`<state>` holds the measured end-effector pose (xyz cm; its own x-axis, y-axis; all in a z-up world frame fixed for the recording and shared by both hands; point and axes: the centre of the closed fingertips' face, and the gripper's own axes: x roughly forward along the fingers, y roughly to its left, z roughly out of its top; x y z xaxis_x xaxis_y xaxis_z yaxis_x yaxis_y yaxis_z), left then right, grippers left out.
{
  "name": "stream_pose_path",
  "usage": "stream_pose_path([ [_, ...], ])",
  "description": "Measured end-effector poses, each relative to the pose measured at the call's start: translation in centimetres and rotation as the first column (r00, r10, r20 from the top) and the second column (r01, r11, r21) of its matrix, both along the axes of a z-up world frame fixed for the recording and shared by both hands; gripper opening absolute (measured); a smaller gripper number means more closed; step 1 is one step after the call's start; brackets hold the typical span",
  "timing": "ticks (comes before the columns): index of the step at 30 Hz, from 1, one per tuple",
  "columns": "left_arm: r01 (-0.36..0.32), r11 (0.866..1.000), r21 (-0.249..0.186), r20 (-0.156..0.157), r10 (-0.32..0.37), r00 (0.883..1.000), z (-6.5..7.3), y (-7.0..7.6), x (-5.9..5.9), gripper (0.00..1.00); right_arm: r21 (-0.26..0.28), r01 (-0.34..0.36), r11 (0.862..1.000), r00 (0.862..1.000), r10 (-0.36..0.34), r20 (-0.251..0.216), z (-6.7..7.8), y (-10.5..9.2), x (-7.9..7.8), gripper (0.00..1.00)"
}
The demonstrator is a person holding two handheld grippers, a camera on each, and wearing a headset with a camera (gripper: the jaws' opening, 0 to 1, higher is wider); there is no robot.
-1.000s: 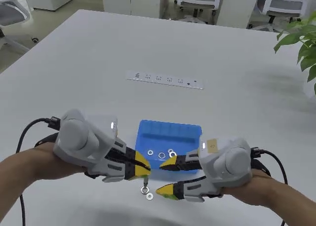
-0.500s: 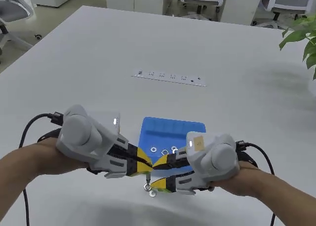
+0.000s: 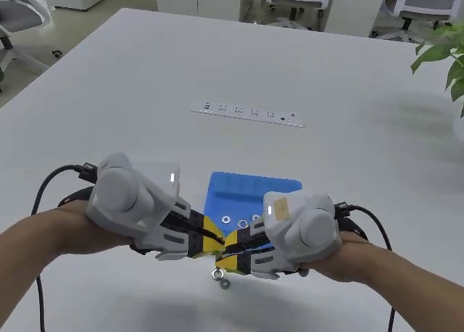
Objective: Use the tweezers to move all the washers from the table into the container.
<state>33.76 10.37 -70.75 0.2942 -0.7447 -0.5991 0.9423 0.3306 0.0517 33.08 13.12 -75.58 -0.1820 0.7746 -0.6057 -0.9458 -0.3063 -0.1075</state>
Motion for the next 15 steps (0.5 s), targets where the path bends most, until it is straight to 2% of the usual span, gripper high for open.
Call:
stream_pose_path([
  [15, 0.006, 1.000, 0.029, -0.001, -0.006, 1.000, -0.21, -0.09, -0.38, 0.06, -0.008, -0.006, 1.000, 1.000, 0.006, 0.005, -0.10, 0.05, -0.09, 0.08],
])
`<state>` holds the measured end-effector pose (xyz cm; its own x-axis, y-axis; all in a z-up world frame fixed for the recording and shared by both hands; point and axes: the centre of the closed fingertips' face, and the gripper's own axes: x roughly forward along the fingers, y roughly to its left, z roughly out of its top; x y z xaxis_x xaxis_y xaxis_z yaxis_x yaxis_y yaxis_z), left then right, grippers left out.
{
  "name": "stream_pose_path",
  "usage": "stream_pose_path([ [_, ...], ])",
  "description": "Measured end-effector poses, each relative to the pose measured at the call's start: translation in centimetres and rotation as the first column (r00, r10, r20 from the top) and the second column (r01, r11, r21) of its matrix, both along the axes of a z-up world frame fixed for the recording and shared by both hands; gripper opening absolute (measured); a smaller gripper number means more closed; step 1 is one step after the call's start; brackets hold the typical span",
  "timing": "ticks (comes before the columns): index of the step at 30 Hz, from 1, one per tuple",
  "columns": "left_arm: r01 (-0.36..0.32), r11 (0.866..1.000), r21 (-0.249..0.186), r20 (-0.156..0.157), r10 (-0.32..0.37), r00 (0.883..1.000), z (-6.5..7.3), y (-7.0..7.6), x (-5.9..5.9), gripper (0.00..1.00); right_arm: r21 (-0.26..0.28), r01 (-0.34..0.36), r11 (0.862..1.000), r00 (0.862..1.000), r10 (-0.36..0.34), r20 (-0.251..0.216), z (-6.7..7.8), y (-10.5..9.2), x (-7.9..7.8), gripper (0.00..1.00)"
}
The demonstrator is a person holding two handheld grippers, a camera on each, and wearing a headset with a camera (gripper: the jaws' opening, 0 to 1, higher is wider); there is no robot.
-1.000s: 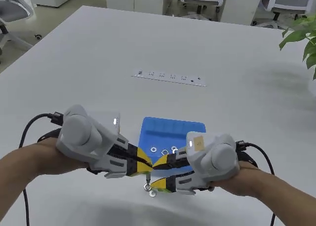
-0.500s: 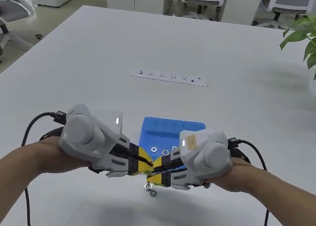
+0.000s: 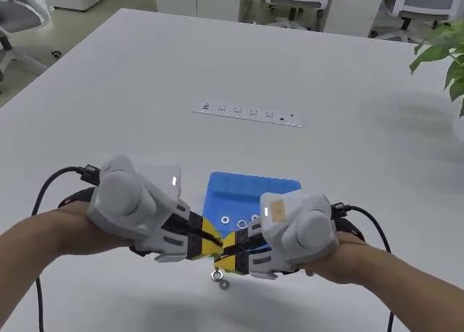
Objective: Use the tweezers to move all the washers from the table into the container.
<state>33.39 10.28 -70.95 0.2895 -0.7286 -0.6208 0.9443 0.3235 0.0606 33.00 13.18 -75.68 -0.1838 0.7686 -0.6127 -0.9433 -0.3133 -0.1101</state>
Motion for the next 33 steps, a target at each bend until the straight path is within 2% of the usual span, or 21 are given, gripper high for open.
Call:
stream_pose_path([
  [14, -0.006, 1.000, 0.006, -0.003, 0.006, 1.000, -0.3, 0.2, 0.3, 0.07, -0.010, 0.005, 1.000, 1.000, -0.005, 0.008, 0.1, -0.1, 0.0, 0.08],
  [19, -0.020, 1.000, -0.007, -0.010, 0.020, 1.000, -0.1, 0.3, 0.3, 0.08, -0.003, 0.011, 1.000, 1.000, -0.011, 0.005, 0.4, -0.2, 0.0, 0.08],
  [23, -0.024, 1.000, -0.003, -0.007, 0.024, 1.000, -0.3, 0.4, 0.3, 0.15, 0.006, 0.017, 1.000, 1.000, -0.017, 0.005, 0.8, -0.2, 0.2, 0.08],
  [29, -0.048, 0.998, -0.030, -0.004, 0.048, 0.999, 0.0, 0.8, 0.3, 0.25, 0.011, 0.016, 1.000, 1.000, -0.016, 0.013, 1.4, -0.2, 0.2, 0.08],
  [33, -0.059, 0.998, -0.033, -0.017, 0.059, 0.998, -0.1, 1.1, 0.0, 0.32, 0.013, 0.011, 1.000, 1.000, -0.011, 0.016, 1.9, -0.3, 0.1, 0.08],
])
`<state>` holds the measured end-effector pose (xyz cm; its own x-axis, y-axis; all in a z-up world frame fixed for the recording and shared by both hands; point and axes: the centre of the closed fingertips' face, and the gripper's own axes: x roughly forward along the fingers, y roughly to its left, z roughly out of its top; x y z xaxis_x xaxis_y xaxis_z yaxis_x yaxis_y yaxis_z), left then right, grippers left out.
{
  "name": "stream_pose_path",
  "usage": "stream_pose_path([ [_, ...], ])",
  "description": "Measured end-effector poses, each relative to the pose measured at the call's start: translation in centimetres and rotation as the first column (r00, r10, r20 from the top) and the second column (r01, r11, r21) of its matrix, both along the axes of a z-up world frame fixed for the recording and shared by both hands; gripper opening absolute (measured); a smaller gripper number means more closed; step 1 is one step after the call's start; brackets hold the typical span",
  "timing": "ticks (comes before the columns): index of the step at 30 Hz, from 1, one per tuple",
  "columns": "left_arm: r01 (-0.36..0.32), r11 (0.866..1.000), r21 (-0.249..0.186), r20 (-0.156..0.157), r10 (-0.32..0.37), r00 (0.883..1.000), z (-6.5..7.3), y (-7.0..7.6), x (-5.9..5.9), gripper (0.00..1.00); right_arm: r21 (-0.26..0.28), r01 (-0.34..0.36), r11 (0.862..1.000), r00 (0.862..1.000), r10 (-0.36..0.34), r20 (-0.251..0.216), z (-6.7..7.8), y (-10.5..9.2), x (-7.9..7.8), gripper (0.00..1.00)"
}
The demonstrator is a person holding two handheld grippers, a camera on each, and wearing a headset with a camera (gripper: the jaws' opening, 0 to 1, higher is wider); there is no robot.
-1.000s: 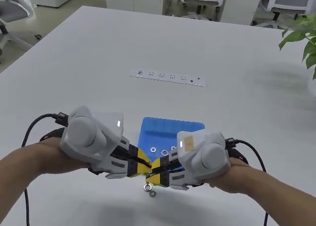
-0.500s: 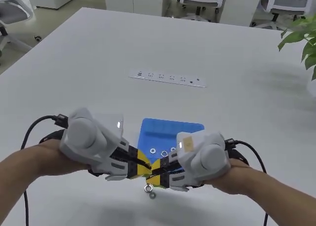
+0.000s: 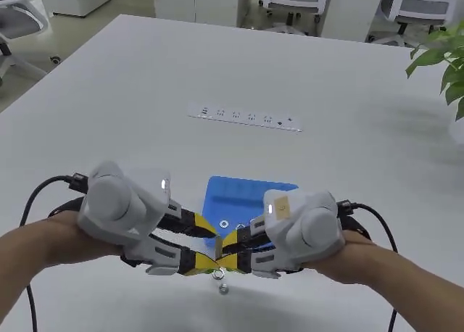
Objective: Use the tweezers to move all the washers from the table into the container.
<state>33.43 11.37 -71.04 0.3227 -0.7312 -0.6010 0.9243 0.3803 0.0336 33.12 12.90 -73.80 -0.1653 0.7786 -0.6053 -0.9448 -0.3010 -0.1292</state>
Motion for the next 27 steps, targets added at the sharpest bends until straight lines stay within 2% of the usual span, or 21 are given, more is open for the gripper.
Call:
stream_pose_path([
  [3, -0.022, 1.000, -0.012, -0.021, 0.021, 1.000, -0.1, 0.2, -0.2, 0.38, 0.002, 0.001, 1.000, 1.000, -0.001, 0.003, 0.3, -0.1, 0.1, 0.08],
  [12, -0.065, 0.996, -0.058, -0.044, 0.062, 0.997, -0.1, 0.4, -0.7, 0.55, 0.007, 0.009, 1.000, 1.000, -0.009, 0.002, 1.5, -0.5, 0.3, 0.08],
  [16, -0.093, 0.989, -0.119, -0.069, 0.085, 0.994, 0.5, 0.4, -0.8, 0.61, 0.010, 0.016, 1.000, 1.000, -0.016, -0.002, 2.0, -0.5, 0.5, 0.08],
  [21, -0.133, 0.980, -0.148, -0.086, 0.122, 0.989, 0.7, 0.7, -0.6, 0.70, 0.019, 0.019, 1.000, 1.000, -0.019, 0.008, 2.9, -0.8, 1.0, 0.08],
  [27, -0.169, 0.971, -0.168, -0.082, 0.157, 0.984, 1.2, 0.8, -0.7, 0.79, 0.031, 0.031, 0.999, 0.999, -0.031, 0.012, 3.8, -1.1, 1.7, 0.08],
])
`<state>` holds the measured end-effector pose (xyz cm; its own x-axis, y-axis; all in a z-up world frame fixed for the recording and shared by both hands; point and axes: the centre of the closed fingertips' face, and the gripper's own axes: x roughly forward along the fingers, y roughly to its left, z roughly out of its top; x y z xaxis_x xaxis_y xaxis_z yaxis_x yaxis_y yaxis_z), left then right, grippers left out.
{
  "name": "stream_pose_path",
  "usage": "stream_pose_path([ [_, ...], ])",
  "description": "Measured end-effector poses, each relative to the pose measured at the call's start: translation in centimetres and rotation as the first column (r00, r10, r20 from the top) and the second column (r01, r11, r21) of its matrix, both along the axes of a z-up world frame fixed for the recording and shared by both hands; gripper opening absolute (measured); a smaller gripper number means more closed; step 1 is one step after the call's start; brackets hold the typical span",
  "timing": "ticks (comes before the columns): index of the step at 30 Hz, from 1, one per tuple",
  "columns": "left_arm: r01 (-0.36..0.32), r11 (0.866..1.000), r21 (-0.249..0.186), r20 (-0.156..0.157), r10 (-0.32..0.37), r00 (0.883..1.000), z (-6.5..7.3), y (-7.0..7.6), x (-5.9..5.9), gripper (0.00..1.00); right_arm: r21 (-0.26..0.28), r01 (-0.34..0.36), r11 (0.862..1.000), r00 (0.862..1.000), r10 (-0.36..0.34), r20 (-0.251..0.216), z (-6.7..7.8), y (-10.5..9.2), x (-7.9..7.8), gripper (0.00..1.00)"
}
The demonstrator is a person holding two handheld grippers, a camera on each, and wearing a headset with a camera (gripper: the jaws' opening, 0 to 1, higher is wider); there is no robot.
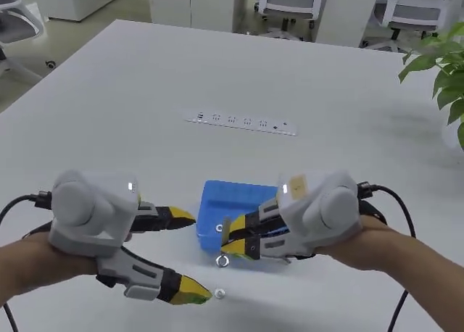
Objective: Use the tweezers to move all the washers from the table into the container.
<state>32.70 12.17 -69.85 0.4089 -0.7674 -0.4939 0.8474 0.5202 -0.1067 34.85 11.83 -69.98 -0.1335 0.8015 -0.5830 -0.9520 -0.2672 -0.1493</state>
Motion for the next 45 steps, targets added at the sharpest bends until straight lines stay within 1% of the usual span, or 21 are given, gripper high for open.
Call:
stream_pose_path([
  [7, -0.038, 0.999, -0.038, 0.019, 0.039, 0.999, 1.1, -0.2, 0.1, 0.90, 0.022, 0.019, 1.000, 1.000, -0.019, 0.004, 1.2, -0.1, 1.1, 0.08],
  [10, -0.050, 0.998, -0.041, 0.024, 0.052, 0.998, 1.3, -0.2, 0.2, 0.96, 0.029, 0.026, 0.999, 1.000, -0.026, 0.004, 1.5, -0.2, 1.5, 0.08],
  [13, -0.058, 0.997, -0.042, 0.017, 0.058, 0.998, 1.2, -0.2, 0.2, 0.98, 0.030, 0.027, 0.999, 1.000, -0.028, 0.008, 1.6, -0.2, 1.8, 0.08],
  [14, -0.064, 0.997, -0.042, 0.019, 0.065, 0.998, 1.3, -0.1, 0.2, 0.99, 0.031, 0.028, 0.999, 1.000, -0.028, 0.011, 1.7, -0.2, 1.9, 0.08],
  [15, -0.065, 0.997, -0.042, 0.024, 0.066, 0.998, 1.3, -0.1, 0.2, 0.99, 0.032, 0.029, 0.999, 0.999, -0.029, 0.013, 1.8, -0.2, 2.1, 0.08],
  [18, -0.072, 0.996, -0.059, 0.021, 0.074, 0.997, 1.6, -0.1, 0.1, 0.99, 0.033, 0.034, 0.999, 0.999, -0.035, 0.014, 1.8, -0.2, 2.7, 0.08],
  [22, -0.077, 0.995, -0.059, 0.020, 0.078, 0.997, 1.6, 0.1, 0.1, 0.99, 0.035, 0.041, 0.999, 0.999, -0.041, 0.018, 1.8, -0.2, 3.3, 0.08],
  [26, -0.082, 0.994, -0.066, 0.020, 0.083, 0.996, 1.6, 0.1, 0.0, 0.99, 0.038, 0.050, 0.998, 0.998, -0.051, 0.032, 1.7, 0.0, 4.2, 0.08],
  [29, -0.081, 0.994, -0.067, 0.029, 0.083, 0.996, 1.6, 0.1, 0.0, 0.99, 0.037, 0.053, 0.998, 0.998, -0.054, 0.033, 1.5, 0.2, 4.7, 0.08],
  [39, -0.092, 0.993, -0.074, 0.042, 0.095, 0.995, 1.8, 0.5, 0.5, 0.99, 0.020, 0.065, 0.998, 0.997, -0.066, 0.037, 0.0, 0.5, 6.2, 0.08],
  [45, -0.095, 0.993, -0.071, 0.050, 0.099, 0.994, 1.9, 0.6, 0.8, 0.98, 0.004, 0.071, 0.997, 0.997, -0.071, 0.032, -1.0, 0.4, 6.7, 0.08],
])
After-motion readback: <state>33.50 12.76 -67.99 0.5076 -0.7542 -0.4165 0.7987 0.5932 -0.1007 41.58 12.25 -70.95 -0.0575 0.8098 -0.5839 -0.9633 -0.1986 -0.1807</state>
